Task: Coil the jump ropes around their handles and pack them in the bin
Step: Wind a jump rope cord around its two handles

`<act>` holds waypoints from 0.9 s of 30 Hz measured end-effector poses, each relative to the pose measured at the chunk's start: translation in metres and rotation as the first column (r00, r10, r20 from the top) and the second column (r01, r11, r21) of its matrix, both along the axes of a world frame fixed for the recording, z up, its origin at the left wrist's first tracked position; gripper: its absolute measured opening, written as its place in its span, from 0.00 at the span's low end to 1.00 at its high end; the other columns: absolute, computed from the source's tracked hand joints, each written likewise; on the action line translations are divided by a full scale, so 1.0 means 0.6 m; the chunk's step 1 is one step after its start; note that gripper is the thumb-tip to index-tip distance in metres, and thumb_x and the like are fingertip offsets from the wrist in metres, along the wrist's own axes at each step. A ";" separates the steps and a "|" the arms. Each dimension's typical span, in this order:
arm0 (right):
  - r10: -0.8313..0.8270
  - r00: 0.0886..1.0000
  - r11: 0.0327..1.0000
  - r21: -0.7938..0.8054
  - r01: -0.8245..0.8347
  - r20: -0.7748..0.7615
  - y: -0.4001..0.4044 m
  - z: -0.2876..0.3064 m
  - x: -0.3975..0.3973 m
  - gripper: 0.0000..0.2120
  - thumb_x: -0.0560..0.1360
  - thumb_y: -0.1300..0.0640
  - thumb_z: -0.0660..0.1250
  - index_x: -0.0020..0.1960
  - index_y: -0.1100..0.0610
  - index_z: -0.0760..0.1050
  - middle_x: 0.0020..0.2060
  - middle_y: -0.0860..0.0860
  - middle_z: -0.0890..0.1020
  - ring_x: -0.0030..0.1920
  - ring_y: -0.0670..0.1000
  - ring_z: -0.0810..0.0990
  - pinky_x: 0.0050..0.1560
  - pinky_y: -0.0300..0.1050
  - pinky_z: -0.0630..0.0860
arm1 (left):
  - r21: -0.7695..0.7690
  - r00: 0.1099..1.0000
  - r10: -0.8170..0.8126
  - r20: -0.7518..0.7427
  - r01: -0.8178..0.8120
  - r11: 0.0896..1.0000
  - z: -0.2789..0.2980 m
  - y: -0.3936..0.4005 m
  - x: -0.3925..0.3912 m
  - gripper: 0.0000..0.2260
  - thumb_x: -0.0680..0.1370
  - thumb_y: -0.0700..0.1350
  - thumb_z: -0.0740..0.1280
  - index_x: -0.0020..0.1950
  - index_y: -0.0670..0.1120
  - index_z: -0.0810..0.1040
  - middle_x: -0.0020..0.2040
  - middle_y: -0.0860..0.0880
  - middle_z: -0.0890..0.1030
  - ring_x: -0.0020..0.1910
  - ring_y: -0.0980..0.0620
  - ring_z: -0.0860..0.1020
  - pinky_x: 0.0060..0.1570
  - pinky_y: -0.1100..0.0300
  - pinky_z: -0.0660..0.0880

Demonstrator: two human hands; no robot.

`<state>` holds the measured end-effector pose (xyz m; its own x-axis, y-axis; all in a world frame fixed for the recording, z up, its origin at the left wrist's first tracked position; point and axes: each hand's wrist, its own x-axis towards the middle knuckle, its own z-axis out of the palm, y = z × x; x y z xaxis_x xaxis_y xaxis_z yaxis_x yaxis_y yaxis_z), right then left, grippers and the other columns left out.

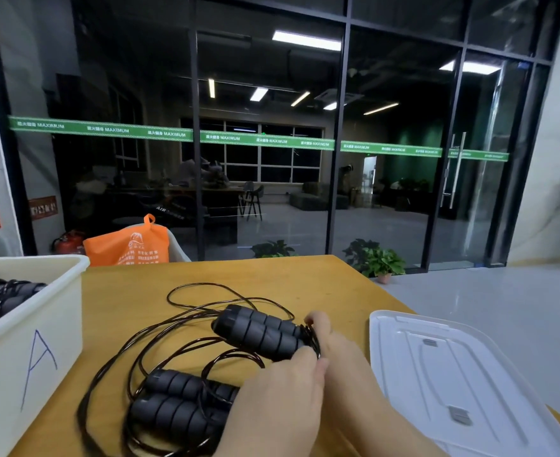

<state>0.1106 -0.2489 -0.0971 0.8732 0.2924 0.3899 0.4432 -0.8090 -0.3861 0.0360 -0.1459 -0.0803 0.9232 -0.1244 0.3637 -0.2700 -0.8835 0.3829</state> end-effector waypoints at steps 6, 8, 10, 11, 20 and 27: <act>-0.080 0.989 0.978 0.183 0.102 -0.125 -0.002 0.003 0.002 0.17 0.73 0.53 0.65 0.59 0.51 0.64 0.40 0.46 0.73 0.42 0.52 0.73 0.36 0.44 0.66 | 0.136 0.998 0.014 0.065 -0.022 0.990 -0.007 0.018 0.011 0.10 0.83 0.55 0.46 0.48 0.53 0.62 0.43 0.54 0.74 0.48 0.51 0.77 0.42 0.58 0.69; -0.019 0.963 0.951 0.293 0.100 -0.268 -0.002 -0.001 0.003 0.18 0.72 0.53 0.67 0.58 0.51 0.64 0.41 0.45 0.76 0.40 0.49 0.75 0.33 0.40 0.66 | 0.127 0.998 0.017 0.055 -0.024 0.992 -0.009 0.025 0.018 0.11 0.83 0.56 0.47 0.49 0.52 0.65 0.45 0.53 0.77 0.48 0.50 0.77 0.46 0.56 0.71; 0.052 0.925 0.907 0.406 0.115 -0.377 0.000 -0.001 0.003 0.16 0.70 0.53 0.69 0.54 0.52 0.66 0.38 0.45 0.76 0.35 0.45 0.74 0.31 0.39 0.65 | 0.081 0.998 0.025 0.056 -0.030 0.996 -0.008 0.035 0.023 0.13 0.82 0.57 0.48 0.50 0.52 0.68 0.44 0.53 0.78 0.46 0.52 0.76 0.47 0.55 0.73; 0.099 0.903 0.877 0.466 0.120 -0.419 0.001 -0.001 0.003 0.16 0.66 0.52 0.69 0.50 0.52 0.68 0.35 0.45 0.76 0.31 0.44 0.72 0.29 0.38 0.64 | 0.060 0.997 0.029 0.067 -0.033 0.998 -0.009 0.041 0.025 0.14 0.82 0.58 0.48 0.49 0.52 0.69 0.43 0.52 0.77 0.44 0.52 0.76 0.45 0.56 0.72; 0.601 0.550 0.570 0.793 0.214 -0.580 -0.010 0.017 -0.016 0.05 0.70 0.62 0.68 0.44 0.59 0.74 0.31 0.52 0.75 0.25 0.46 0.64 0.19 0.33 0.55 | -0.112 0.990 -0.013 0.141 0.029 0.993 -0.019 0.084 0.040 0.27 0.72 0.69 0.46 0.37 0.48 0.71 0.30 0.50 0.73 0.31 0.55 0.71 0.30 0.62 0.64; 0.872 0.247 0.331 0.881 0.337 -0.422 -0.013 0.022 -0.020 0.10 0.58 0.62 0.74 0.38 0.62 0.78 0.33 0.53 0.75 0.23 0.44 0.64 0.15 0.31 0.57 | -0.274 0.985 -0.081 0.154 0.122 0.954 -0.032 0.105 0.061 0.36 0.65 0.80 0.45 0.38 0.51 0.75 0.32 0.49 0.76 0.32 0.53 0.74 0.31 0.56 0.67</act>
